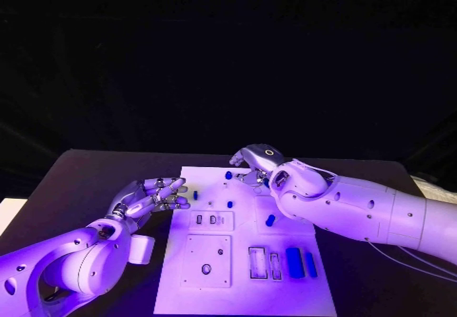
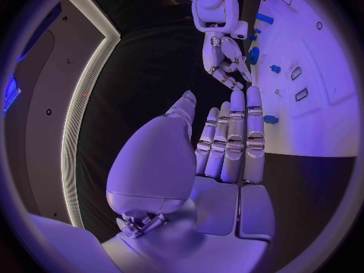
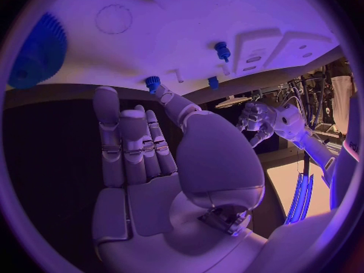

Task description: Assemble the parts on the task board

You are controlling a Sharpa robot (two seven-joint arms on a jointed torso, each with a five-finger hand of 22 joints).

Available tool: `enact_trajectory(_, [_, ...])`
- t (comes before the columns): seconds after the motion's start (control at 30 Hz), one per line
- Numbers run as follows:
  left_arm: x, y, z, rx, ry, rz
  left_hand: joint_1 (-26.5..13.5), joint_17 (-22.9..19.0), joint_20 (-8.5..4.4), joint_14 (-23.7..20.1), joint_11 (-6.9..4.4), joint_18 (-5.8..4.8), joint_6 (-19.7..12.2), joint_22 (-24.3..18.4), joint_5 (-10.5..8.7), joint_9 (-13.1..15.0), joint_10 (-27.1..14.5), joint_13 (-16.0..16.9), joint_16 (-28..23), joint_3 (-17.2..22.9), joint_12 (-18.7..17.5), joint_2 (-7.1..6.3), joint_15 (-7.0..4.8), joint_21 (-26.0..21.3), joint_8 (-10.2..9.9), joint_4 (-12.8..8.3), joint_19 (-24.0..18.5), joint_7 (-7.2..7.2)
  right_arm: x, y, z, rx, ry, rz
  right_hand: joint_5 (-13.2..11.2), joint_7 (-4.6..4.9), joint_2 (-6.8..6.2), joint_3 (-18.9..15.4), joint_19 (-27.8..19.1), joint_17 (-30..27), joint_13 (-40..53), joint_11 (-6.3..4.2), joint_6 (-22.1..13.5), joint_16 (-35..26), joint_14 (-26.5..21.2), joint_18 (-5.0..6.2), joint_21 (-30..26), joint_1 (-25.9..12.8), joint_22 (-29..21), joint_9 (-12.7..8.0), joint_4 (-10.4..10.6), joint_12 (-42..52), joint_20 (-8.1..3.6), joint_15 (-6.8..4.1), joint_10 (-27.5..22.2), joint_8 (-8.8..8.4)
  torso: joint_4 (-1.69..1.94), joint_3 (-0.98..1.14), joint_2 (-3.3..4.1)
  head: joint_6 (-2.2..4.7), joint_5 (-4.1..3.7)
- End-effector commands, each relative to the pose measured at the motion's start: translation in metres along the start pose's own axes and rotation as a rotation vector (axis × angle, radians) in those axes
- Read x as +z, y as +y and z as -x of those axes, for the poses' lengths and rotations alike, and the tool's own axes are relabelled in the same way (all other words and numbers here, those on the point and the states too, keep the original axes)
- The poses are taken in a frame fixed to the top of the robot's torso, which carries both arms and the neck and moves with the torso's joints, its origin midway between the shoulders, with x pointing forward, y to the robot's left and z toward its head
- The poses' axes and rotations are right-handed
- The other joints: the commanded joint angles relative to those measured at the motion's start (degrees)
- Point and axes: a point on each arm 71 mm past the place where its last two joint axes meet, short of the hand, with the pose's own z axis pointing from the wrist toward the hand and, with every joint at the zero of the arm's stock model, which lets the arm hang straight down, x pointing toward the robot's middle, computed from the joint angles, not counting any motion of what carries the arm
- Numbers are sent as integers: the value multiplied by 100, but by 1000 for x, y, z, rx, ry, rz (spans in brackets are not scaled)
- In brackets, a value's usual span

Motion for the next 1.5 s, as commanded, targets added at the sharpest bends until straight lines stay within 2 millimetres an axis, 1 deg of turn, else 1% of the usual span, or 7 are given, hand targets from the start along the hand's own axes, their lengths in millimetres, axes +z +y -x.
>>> enact_trajectory(0.03, [1, -1, 0, -6, 18, -5, -19, 18, 12, -57, 32, 89, -8, 3, -30, -8, -13, -8, -42, 1, -27, 46, 2, -28, -28, -35, 39, 27, -8, -6, 10, 87, -21, -18, 141, -5, -44, -51, 55, 63, 13, -11, 61, -6, 33, 82, -1, -31, 30, 8, 98, 60, 1, -27, 102, 21, -32, 22, -7, 30, -12])
enact_trajectory(0.2, [2, 0, 1, -5, 16, -4, -19, 19, 12, -57, 32, 89, -8, 3, -30, -8, -13, -8, -42, 1, -27, 46, 2, -28, -29, -35, 39, 27, -26, -27, 25, 155, 38, -90, 411, -13, -81, -161, 357, 729, 129, -116, 178, 457, 223, -16, 422, -183, 636, 26, 334, 389, -37, -99, 829, 41, -75, 41, -39, 39, -37])
enact_trajectory(0.37, [3, 0, 1, -6, 17, -4, -19, 22, 12, -58, 32, 89, -8, 3, -30, -8, -13, -8, -44, 1, -29, 47, 2, -29, -30, -37, 39, 27, -40, -53, 31, 182, 122, -180, 589, -217, -331, -566, 892, 1814, 681, -399, 67, 1255, 461, -219, 1280, -307, 1858, 6, 535, 1183, -245, -325, 1986, 21, -129, 67, -67, 50, -61])
enact_trajectory(0.43, [3, 0, 1, -6, 19, -5, -19, 23, 12, -58, 32, 89, -8, 3, -30, -8, -13, -8, -44, 1, -30, 47, 2, -29, -31, -38, 40, 26, -43, -61, 32, 184, 146, -209, 736, -265, -353, -883, 995, 2211, 1222, -431, -4, 1551, 491, -258, 1521, -238, 2182, 11, 668, 1688, -325, -345, 1959, 50, -143, 74, -70, 51, -62])
enact_trajectory(0.5, [3, 0, 0, -8, 21, -5, -19, 23, 12, -58, 32, 89, -8, 3, -30, -8, -13, -8, -44, 1, -30, 47, 2, -29, -31, -38, 40, 26, -46, -69, 32, 183, 167, -236, 788, -212, -307, -1204, 1019, 2612, 2188, -471, -78, 1821, 504, -321, 1674, -166, 2392, 19, 850, 2580, -276, -356, 1815, 62, -156, 89, -72, 49, -61])
enact_trajectory(0.73, [3, 0, -3, -5, 32, -8, -13, 31, 12, -60, 31, 89, -9, 3, -29, -8, -14, -8, -48, 3, -35, 51, 2, -31, -35, -49, 41, 24, -48, -86, 27, 164, 223, -292, 813, -172, -187, -1792, 1038, 3386, 4591, -368, -223, 2294, 560, -347, 1914, 124, 2713, 47, 1324, 4685, -221, -280, 1462, 115, -158, 107, -70, 35, -75])
enact_trajectory(1.5, [3, 0, -5, -9, 46, -7, -2, 48, 13, -64, 31, 90, -11, 3, -28, -8, -18, -9, -57, 6, -47, 56, 3, -36, -44, -69, 42, 23, -39, -84, 8, 137, 251, -297, 957, -193, -13, -1893, 1089, 3824, 5906, -362, -99, 2537, 617, -386, 2109, 506, 2992, 104, 1484, 5822, -208, -274, 1712, 278, -126, 78, -61, -57, -79])
